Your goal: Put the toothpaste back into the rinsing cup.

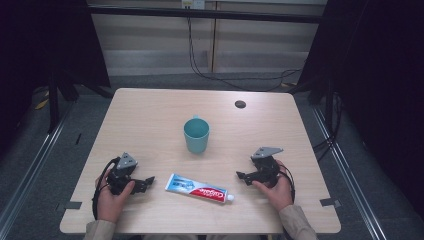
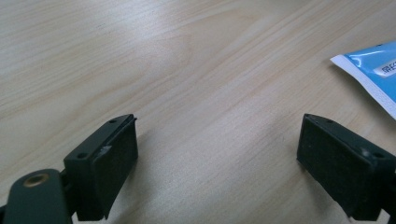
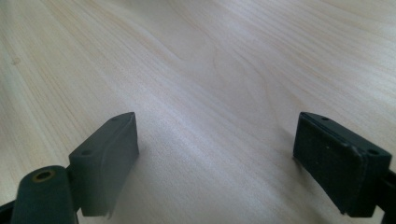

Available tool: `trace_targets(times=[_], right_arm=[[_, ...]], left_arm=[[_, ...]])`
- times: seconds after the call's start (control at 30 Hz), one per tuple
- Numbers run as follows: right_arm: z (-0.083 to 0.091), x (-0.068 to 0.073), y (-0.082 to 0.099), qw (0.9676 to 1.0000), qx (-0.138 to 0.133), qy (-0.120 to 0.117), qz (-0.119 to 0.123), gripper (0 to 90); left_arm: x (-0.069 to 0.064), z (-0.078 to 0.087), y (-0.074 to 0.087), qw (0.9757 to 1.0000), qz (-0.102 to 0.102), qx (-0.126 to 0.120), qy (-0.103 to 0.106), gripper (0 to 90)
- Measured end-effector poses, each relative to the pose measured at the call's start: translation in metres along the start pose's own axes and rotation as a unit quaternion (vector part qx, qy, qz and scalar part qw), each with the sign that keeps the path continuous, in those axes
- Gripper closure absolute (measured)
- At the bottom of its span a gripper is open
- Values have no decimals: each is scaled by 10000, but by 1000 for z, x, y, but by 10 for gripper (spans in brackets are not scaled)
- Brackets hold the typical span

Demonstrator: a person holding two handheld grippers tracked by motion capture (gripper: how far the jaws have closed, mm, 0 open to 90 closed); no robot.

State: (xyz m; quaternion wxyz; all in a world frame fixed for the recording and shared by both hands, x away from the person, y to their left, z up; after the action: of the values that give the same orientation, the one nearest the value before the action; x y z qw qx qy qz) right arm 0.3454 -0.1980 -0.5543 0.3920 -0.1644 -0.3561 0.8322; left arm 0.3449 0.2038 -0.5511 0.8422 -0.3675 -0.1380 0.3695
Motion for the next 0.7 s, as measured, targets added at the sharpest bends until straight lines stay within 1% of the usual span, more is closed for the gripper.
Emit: trace_targets(times=[0.17,0.23,0.27,0.3,0.33,0.37,0.4,0.47,0.5,0.53,0.57,0.63,0.67,0.7], right_arm=[[0,0,0,10000,1,11,-22,137],[0,0,-1,10000,82,1,-19,140],[1,0,-4,9996,263,-26,-47,161],[2,1,-6,9991,409,-109,-76,200],[3,3,-10,9984,467,-293,-119,223],[4,6,-14,9974,507,-480,-158,223],[6,9,-18,9968,563,-547,-147,231],[9,16,-28,9957,684,-626,30,235],[9,16,-28,9957,684,-626,30,235],[10,20,-33,9949,734,-682,132,235],[12,31,-41,9926,879,-775,326,235],[12,44,-49,9894,975,-893,600,235],[12,50,-52,9872,1100,-933,677,236],[12,56,-55,9855,1152,-1005,738,236]], left_arm=[[0,0,0,10000,1,9,7,121],[0,0,0,10000,0,9,9,121],[0,0,0,10000,-3,11,6,121],[0,0,0,10000,0,3,-5,121],[0,0,0,10000,-2,9,4,121],[0,0,0,10000,-1,10,3,121],[0,0,0,10000,1,3,-6,121],[0,0,0,10000,2,3,-3,121],[0,0,0,10000,2,3,-3,121],[0,0,0,10000,2,4,-6,121],[0,0,0,10000,1,4,-3,121],[0,0,0,10000,1,4,-7,121],[0,0,0,10000,2,12,4,121],[0,0,0,10000,4,9,3,121]])
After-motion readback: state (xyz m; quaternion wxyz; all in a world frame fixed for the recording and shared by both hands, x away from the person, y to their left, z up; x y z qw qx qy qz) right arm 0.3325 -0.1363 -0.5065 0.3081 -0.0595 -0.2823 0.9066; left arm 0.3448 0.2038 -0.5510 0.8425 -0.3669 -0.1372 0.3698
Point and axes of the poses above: each handheld gripper's, and its own axes: z roughly backward along the jaws, y roughly out of its underside, x roughly to its left, the point moved 6 cm from there along -z, roughly forward along the jaws, and after that the axes turned 2 degrees about y, right-handed, at the moved point
